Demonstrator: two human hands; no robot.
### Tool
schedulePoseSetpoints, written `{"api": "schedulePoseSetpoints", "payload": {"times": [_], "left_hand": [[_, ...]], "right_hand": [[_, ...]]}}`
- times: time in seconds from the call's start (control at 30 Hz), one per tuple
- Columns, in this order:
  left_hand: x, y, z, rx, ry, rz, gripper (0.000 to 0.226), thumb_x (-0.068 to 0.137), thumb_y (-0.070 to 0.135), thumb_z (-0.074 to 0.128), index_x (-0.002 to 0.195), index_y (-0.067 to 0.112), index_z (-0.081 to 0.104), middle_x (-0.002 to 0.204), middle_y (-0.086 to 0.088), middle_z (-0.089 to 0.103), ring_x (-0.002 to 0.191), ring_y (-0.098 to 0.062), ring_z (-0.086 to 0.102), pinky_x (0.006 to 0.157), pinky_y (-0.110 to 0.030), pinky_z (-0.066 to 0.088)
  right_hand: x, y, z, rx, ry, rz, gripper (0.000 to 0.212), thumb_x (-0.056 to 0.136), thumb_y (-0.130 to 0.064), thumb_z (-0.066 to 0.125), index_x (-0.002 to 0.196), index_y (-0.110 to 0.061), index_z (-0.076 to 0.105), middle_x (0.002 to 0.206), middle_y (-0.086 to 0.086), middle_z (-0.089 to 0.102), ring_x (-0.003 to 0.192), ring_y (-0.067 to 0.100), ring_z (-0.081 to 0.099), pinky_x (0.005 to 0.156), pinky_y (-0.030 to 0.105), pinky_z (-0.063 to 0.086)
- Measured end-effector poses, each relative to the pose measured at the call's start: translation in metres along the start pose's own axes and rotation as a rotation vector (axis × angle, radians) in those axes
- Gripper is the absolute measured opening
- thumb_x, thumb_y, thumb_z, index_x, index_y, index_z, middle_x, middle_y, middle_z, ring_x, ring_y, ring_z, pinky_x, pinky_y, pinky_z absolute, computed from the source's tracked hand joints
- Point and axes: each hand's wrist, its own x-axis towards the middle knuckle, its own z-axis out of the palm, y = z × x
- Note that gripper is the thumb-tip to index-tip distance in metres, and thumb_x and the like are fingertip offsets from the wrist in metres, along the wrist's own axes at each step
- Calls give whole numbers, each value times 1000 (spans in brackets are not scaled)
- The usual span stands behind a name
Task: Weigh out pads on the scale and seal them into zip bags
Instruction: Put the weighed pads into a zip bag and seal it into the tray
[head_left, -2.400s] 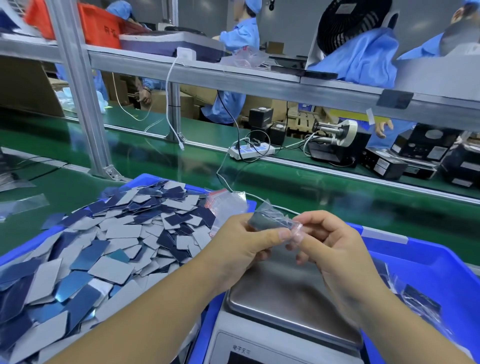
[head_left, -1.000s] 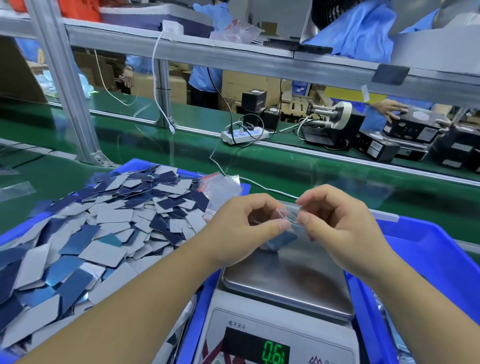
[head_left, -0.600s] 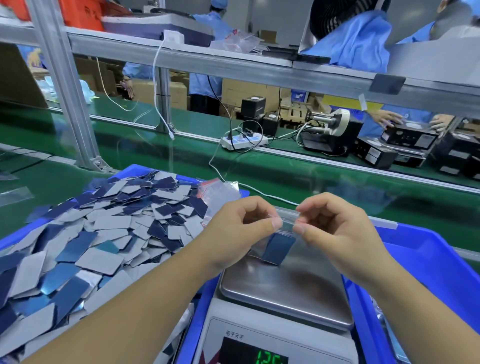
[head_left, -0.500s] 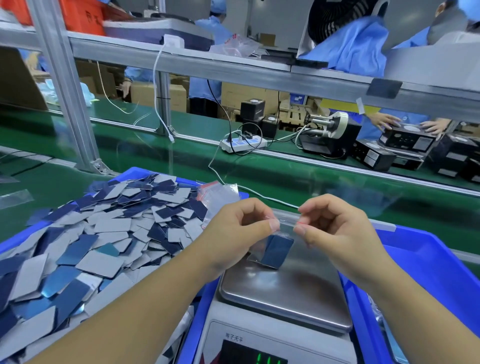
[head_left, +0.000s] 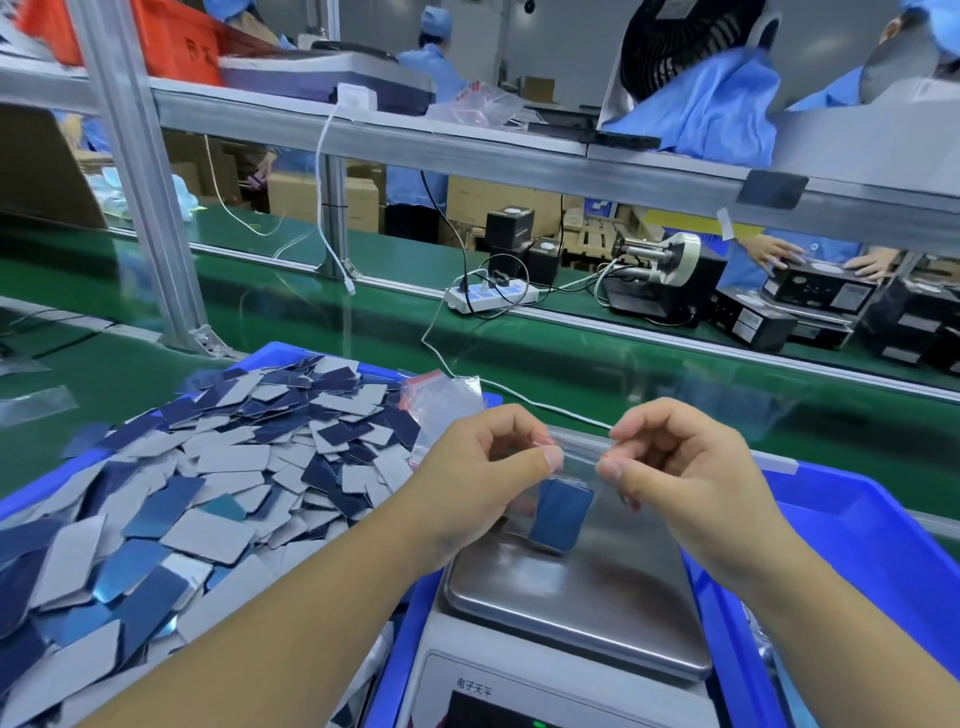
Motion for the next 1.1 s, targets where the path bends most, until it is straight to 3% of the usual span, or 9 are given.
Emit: {"api": "schedulePoseSetpoints", "payload": {"times": [0.17, 0.37, 0.53, 0.63, 0.87, 1.1], "left_hand": [[1, 1, 1, -22, -11, -15, 8, 79, 25, 71, 73, 30, 68, 76, 2, 60, 76, -18, 54, 65, -33, 52], [-2, 3, 3, 3, -46, 15, 11, 81, 22, 69, 72, 29, 67, 68, 9, 57, 62, -10, 51, 61, -29, 49], [-5, 4, 8, 75, -37, 40, 8, 80, 21, 65, 73, 25, 65, 67, 7, 55, 61, -11, 49, 59, -28, 47], [-6, 5, 9, 168, -28, 59, 6, 79, 26, 65, 73, 24, 64, 64, 11, 54, 58, -9, 49, 57, -23, 46], [-3, 3, 8, 247, -4, 120, 5, 76, 28, 67, 71, 29, 67, 75, 11, 61, 71, -5, 54, 66, -17, 44], [-4, 8, 7, 183, -28, 51, 4, 74, 27, 71, 71, 30, 71, 74, 5, 62, 69, -10, 53, 67, -23, 44]], "right_hand": [[-2, -2, 5, 101, -50, 45, 27, 75, -4, 75, 93, -23, 68, 79, 6, 69, 65, 15, 60, 58, 24, 50], [-5, -1, 10, 33, -45, 0, 37, 81, 17, 69, 89, -20, 67, 72, 2, 65, 63, 12, 58, 60, 21, 49], [-7, -6, 13, 15, -42, 9, 30, 73, 1, 74, 82, -27, 68, 68, -2, 62, 62, 10, 55, 60, 20, 47], [-7, -5, 14, 6, -62, 17, 31, 75, 1, 73, 83, -28, 67, 69, -2, 62, 64, 10, 55, 61, 21, 47], [-6, -5, 15, 70, -137, 46, 25, 74, -4, 70, 84, -27, 68, 72, -3, 62, 66, 11, 55, 59, 21, 48], [-4, -3, 11, 76, -130, 56, 26, 71, -3, 71, 80, -28, 66, 70, -2, 61, 64, 11, 53, 57, 21, 48]]}}
